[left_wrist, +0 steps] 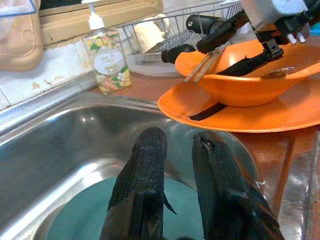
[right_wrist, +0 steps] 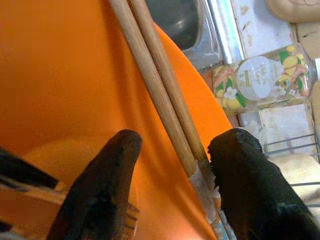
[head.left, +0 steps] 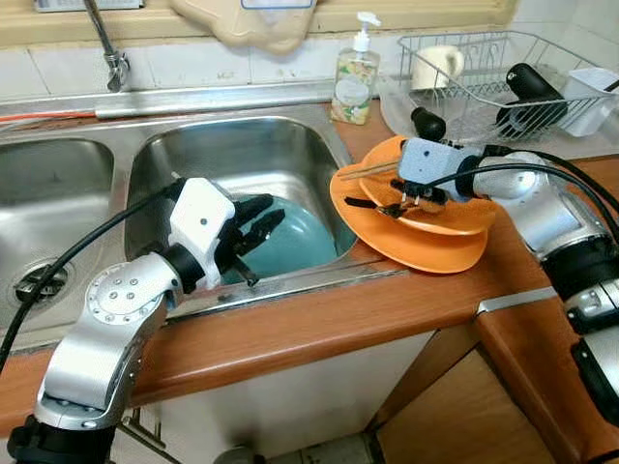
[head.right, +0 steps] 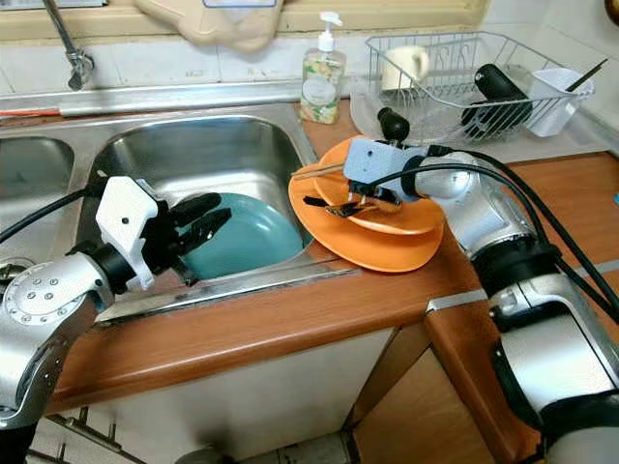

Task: Kitchen organization

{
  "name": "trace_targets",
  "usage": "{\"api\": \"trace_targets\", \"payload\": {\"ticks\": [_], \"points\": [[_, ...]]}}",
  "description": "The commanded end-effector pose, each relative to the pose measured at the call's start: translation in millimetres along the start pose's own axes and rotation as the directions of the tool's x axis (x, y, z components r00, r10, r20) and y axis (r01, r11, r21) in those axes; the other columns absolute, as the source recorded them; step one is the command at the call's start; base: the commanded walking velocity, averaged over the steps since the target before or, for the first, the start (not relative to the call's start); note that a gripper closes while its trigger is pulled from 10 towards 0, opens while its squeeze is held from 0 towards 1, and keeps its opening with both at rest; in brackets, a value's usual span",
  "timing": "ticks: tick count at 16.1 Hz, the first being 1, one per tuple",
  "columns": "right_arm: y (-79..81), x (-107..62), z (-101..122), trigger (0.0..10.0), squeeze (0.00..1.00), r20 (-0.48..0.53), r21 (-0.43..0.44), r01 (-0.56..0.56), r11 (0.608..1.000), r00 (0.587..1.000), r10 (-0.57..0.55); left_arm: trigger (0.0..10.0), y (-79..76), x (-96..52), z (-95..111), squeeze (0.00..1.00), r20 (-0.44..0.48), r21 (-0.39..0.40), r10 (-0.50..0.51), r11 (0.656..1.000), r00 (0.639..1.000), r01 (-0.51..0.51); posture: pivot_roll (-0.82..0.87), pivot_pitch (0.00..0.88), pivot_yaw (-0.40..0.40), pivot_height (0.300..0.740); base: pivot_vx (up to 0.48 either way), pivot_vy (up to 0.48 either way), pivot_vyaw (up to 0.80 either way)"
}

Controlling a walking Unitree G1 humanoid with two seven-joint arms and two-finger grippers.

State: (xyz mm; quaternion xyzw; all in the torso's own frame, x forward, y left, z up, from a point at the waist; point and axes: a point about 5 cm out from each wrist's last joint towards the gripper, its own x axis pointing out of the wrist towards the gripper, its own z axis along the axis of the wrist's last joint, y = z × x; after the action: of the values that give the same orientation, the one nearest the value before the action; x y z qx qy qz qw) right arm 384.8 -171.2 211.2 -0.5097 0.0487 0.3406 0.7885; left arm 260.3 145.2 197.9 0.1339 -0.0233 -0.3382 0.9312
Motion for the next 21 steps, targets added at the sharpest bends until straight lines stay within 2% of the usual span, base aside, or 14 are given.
{"api": "trace_targets", "payload": {"ticks": [1,12,21], "points": [[-5.2,1.1,2.9,0.0,0.00,0.003,-0.027,0.016,1.000,1.000,-0.016,10.0,-3.8,1.1,4.8,0.00,0.012,0.016,-0.020,1.000,1.000,0.020,-0.05,0.000,-0.020,0.740,0.000,0.000,0.00],[-4.5,9.5,1.9,0.0,0.00,0.014,-0.035,0.038,0.999,0.999,-0.038,10.0,-6.8,0.5,3.6,0.00,0.008,0.006,-0.032,0.999,0.999,0.032,-0.04,0.000,-0.021,0.740,0.000,0.000,0.00],[-10.5,6.3,5.4,0.0,0.00,0.062,-0.016,0.062,0.998,0.996,-0.061,10.0,-8.3,2.0,6.9,0.00,0.020,-0.006,-0.055,0.998,0.998,0.055,-0.05,0.000,-0.013,0.740,0.000,0.000,0.00]]}}
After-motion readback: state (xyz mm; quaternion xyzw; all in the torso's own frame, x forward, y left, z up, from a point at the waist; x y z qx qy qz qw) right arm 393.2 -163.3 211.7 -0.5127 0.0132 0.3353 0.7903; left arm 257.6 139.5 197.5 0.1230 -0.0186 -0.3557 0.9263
